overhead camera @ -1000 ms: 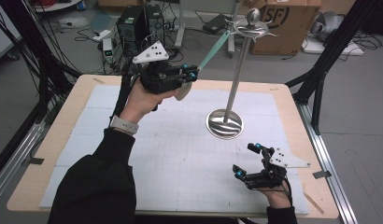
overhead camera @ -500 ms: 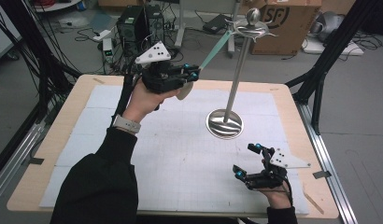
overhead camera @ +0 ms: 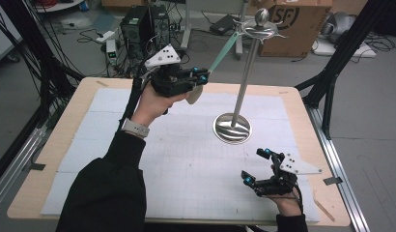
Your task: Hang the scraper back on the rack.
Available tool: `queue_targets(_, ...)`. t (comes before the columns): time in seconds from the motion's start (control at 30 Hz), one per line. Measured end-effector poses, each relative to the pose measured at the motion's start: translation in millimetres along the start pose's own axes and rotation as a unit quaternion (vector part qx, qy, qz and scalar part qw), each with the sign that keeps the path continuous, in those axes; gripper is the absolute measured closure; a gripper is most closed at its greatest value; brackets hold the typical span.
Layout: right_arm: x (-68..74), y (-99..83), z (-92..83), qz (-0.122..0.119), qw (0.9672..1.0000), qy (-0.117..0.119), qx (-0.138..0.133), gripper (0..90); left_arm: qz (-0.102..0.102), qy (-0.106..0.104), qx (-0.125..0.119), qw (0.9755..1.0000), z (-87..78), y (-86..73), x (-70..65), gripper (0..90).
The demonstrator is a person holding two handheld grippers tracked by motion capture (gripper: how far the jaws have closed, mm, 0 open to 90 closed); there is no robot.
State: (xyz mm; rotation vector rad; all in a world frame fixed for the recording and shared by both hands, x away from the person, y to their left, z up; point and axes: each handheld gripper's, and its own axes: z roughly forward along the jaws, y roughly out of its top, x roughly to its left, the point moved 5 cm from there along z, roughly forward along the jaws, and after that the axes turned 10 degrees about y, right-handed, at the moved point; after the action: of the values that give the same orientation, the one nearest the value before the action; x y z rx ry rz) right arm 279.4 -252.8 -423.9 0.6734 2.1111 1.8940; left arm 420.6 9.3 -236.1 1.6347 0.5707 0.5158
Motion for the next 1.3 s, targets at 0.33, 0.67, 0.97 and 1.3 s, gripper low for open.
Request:
queue_targets(0.33,-1.0,0.3,-1.8,-0.001,1.0,-0.002,-0.002,0.2,-0.009,-0.006,0.004,0.9999,14.4,-8.5,-3.2,80.4)
queue_targets(0.67,-1.0,-0.3,-1.5,0.001,1.0,-0.003,0.0,0.2,-0.014,-0.008,0.009,0.9998,23.1,-10.1,-8.3,80.3)
queue_targets(0.97,-1.8,0.0,-3.1,0.0,1.0,-0.005,-0.003,0.2,-0.014,-0.006,0.018,0.9997,34.3,-11.2,-12.6,80.3)
queue_targets(1.3,-2.7,-0.7,-4.9,0.003,1.0,-0.007,-0.004,0.2,-0.021,0.003,0.014,0.9997,45.5,-13.6,-17.4,80.4)
